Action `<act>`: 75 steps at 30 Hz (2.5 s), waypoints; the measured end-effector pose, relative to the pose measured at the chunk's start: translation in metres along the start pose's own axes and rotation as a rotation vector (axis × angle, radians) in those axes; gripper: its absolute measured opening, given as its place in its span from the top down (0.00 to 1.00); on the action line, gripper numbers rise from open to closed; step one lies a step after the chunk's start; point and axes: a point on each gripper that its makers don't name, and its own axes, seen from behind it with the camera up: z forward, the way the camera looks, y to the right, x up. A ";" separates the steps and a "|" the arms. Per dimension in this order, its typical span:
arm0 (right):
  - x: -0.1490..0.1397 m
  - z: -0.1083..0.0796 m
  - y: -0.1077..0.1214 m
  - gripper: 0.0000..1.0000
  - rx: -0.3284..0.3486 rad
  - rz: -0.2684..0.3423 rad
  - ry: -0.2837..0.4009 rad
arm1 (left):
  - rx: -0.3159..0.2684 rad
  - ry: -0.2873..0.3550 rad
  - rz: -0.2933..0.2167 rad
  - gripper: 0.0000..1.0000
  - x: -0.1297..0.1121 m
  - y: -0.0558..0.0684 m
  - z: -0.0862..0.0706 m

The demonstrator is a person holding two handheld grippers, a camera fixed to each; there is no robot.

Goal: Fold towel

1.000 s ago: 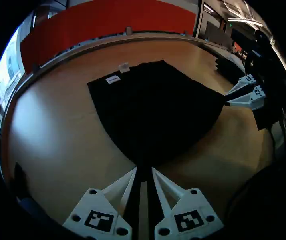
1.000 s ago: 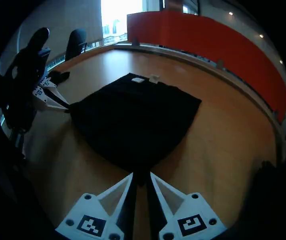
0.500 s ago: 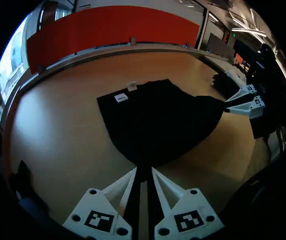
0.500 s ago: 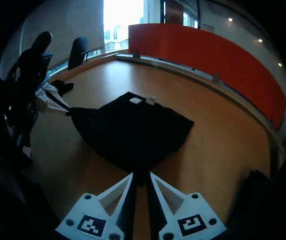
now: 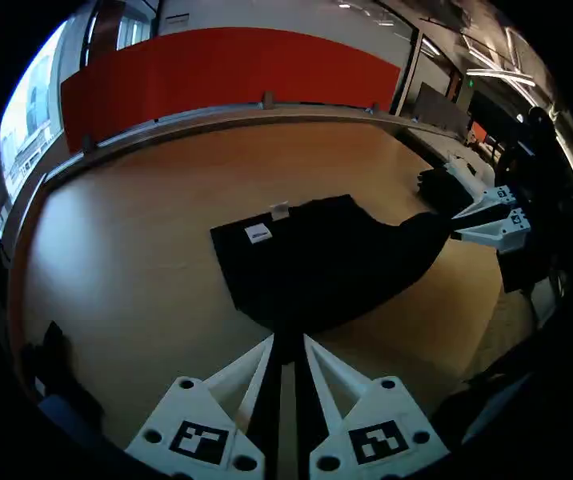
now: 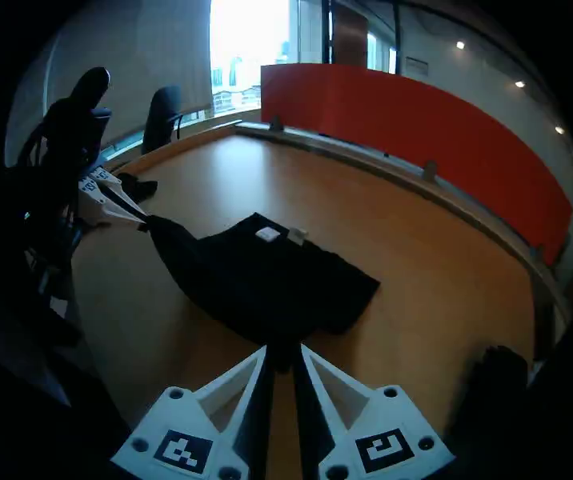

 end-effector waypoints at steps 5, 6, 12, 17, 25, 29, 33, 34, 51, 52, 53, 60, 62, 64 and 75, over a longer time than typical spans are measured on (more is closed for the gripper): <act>0.005 -0.010 -0.002 0.85 0.009 0.001 0.003 | -0.004 0.010 -0.010 0.90 0.006 0.003 -0.009; 0.006 -0.012 -0.003 0.85 0.012 0.000 0.005 | -0.005 0.011 -0.013 0.90 0.007 0.003 -0.011; 0.011 -0.021 -0.003 0.85 0.018 -0.004 0.015 | -0.017 0.024 -0.033 0.90 0.014 0.010 -0.021; 0.013 -0.027 -0.002 0.85 0.019 -0.005 0.019 | -0.028 0.027 -0.041 0.90 0.015 0.016 -0.029; 0.013 -0.032 -0.003 0.85 0.025 -0.013 0.017 | -0.037 0.016 -0.048 0.90 0.009 0.024 -0.031; 0.013 -0.031 -0.002 0.85 0.025 -0.018 0.014 | -0.037 0.016 -0.054 0.90 0.009 0.026 -0.029; 0.013 -0.027 0.000 0.85 0.024 -0.018 0.012 | -0.036 0.015 -0.063 0.90 0.009 0.025 -0.027; 0.014 -0.026 0.000 0.85 0.025 -0.017 0.011 | -0.034 0.013 -0.065 0.90 0.010 0.025 -0.026; 0.014 0.011 0.028 0.85 0.017 -0.024 -0.037 | -0.014 0.006 -0.101 0.90 0.027 0.004 0.019; 0.014 0.014 0.030 0.85 0.015 -0.023 -0.042 | -0.014 0.003 -0.104 0.90 0.027 0.002 0.023; 0.014 0.017 0.032 0.85 0.013 -0.022 -0.047 | -0.013 0.001 -0.107 0.90 0.028 0.001 0.026; 0.015 0.038 0.043 0.85 0.005 -0.006 -0.058 | 0.002 -0.009 -0.112 0.90 0.031 -0.012 0.047; 0.014 0.041 0.045 0.85 0.007 0.001 -0.065 | 0.002 -0.013 -0.110 0.90 0.031 -0.014 0.052; 0.012 0.044 0.046 0.85 0.008 0.005 -0.069 | 0.000 -0.015 -0.108 0.90 0.031 -0.015 0.055; 0.000 0.060 0.057 0.85 0.001 0.014 -0.094 | -0.002 -0.024 -0.111 0.90 0.026 -0.019 0.072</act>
